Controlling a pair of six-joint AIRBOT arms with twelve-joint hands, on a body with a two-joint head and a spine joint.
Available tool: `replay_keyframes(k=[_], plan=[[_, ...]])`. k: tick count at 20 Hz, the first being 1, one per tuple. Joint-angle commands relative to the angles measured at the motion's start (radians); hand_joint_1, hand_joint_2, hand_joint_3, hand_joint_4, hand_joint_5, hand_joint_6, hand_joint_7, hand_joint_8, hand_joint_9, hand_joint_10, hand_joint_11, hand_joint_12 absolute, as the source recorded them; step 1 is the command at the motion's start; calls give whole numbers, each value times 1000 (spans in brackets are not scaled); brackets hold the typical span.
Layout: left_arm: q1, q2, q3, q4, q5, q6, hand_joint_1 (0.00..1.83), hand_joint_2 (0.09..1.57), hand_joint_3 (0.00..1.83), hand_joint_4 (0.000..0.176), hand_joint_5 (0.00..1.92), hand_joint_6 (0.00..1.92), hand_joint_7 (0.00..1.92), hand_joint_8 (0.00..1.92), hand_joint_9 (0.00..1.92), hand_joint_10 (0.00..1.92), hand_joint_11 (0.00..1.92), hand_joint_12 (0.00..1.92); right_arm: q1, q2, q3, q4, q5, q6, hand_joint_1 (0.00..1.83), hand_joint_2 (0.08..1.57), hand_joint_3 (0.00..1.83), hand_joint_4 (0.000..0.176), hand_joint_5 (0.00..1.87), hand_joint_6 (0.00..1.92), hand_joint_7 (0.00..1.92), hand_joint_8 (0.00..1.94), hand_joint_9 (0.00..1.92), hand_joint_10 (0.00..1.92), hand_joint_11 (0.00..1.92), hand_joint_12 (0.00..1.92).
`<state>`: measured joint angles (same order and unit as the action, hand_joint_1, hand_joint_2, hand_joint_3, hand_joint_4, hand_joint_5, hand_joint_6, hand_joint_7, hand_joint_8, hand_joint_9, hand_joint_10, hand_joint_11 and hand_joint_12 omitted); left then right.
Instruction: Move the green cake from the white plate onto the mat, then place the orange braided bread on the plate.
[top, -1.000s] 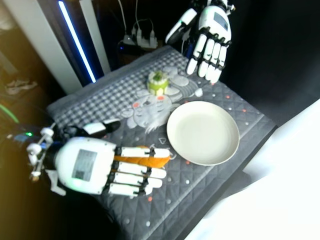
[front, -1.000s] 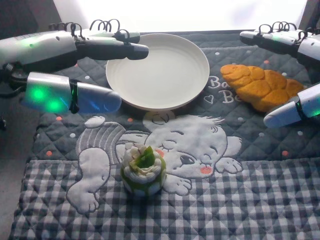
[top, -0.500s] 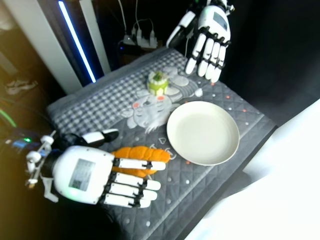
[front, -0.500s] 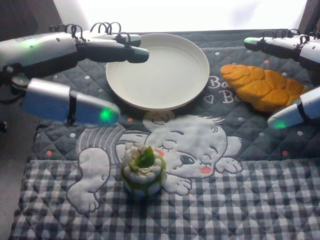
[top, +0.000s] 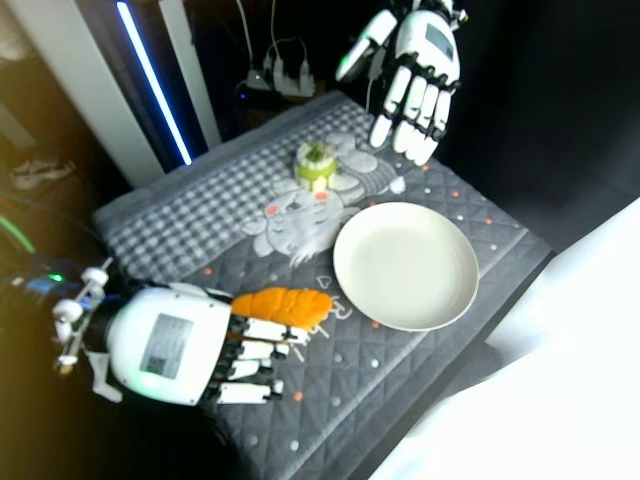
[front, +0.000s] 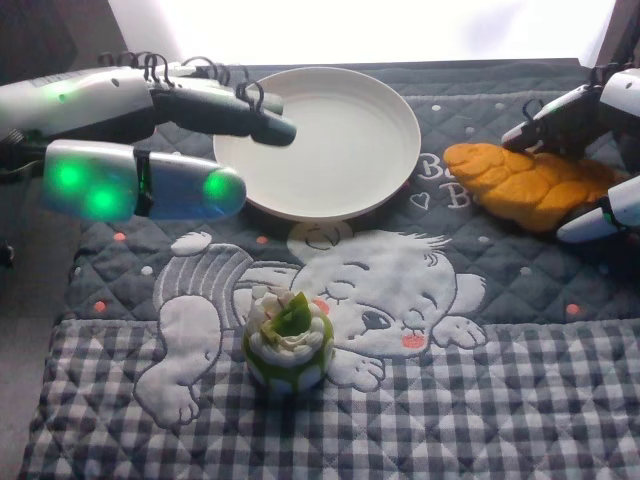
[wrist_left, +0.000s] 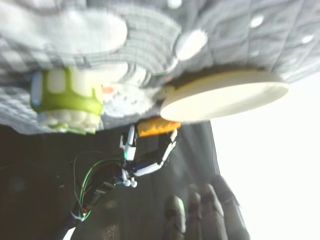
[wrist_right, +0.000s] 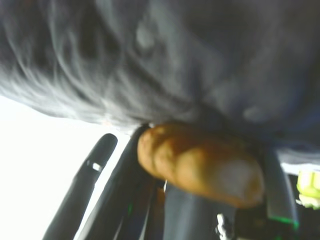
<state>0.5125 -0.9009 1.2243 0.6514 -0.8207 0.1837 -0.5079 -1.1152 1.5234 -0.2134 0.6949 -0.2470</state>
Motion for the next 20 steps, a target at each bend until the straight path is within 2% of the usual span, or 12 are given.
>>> replay_keyframes(k=[1,2,3,4,5,9,11,14,16,17,18,20], plan=[[-7,6,-4,-54,-102,-1,0,1192,927,0,93,28,97,14,139,32,5,1101,4,13,9,13,68,-3,1411,1006,0,0,1091,628,1447,4,1193,892,1035,603],[-5,5,-4,-54,-103,-1,0,1182,929,0,18,5,19,2,29,20,0,242,4,13,8,10,72,-3,1489,1024,2,0,1024,755,1388,5,1228,725,903,1260],[-3,1,-4,-54,-104,0,457,926,919,0,104,45,3,0,5,3,0,48,5,13,6,10,89,-2,1504,1029,1,0,995,777,1375,6,1244,675,890,1394],[-2,-5,-3,-53,-101,6,952,500,528,8,141,39,18,2,13,4,0,1,5,13,4,10,116,11,1507,1032,0,0,1004,765,1369,7,1228,694,888,1434],[-2,-9,-3,-53,-98,11,923,578,269,96,27,7,3,0,2,0,22,18,5,13,4,10,143,29,1423,1019,0,0,1064,723,1413,9,1182,924,948,1120],[-1,-26,4,-48,-92,15,854,748,51,174,0,0,0,0,0,0,0,0,5,42,-32,26,266,46,1406,1009,1,0,1077,711,1443,0,1187,934,883,958],[0,-43,11,-33,-84,15,958,786,52,84,0,0,0,0,0,0,1,0,5,52,-46,34,320,46,1415,995,0,0,1167,498,1463,4,1210,845,1086,928],[5,-74,33,-21,-86,5,870,792,49,51,4,1,0,0,0,0,4,1,11,55,-48,43,371,46,1408,1018,0,0,1050,798,1424,0,1179,880,1127,777],[5,-90,44,-14,-93,-6,797,735,17,155,0,0,0,0,0,0,0,0,52,59,-56,34,382,41,1403,1026,0,0,1021,871,1411,1,1158,904,1085,672],[5,-91,44,-14,-97,-6,797,735,17,155,0,0,0,0,0,0,0,0,73,59,-61,24,382,32,1403,1026,0,0,1021,871,1411,1,1158,904,1085,672],[5,-93,44,-13,-100,-8,763,763,28,96,0,0,0,0,0,0,0,0,101,59,-68,17,382,18,1404,1022,2,0,1039,832,1421,1,1142,926,1075,711],[5,-101,47,-9,-102,-10,785,787,31,121,0,0,0,0,0,0,0,0,131,58,-73,11,381,-7,1403,1030,0,0,1006,878,1418,4,1139,939,1105,590]])
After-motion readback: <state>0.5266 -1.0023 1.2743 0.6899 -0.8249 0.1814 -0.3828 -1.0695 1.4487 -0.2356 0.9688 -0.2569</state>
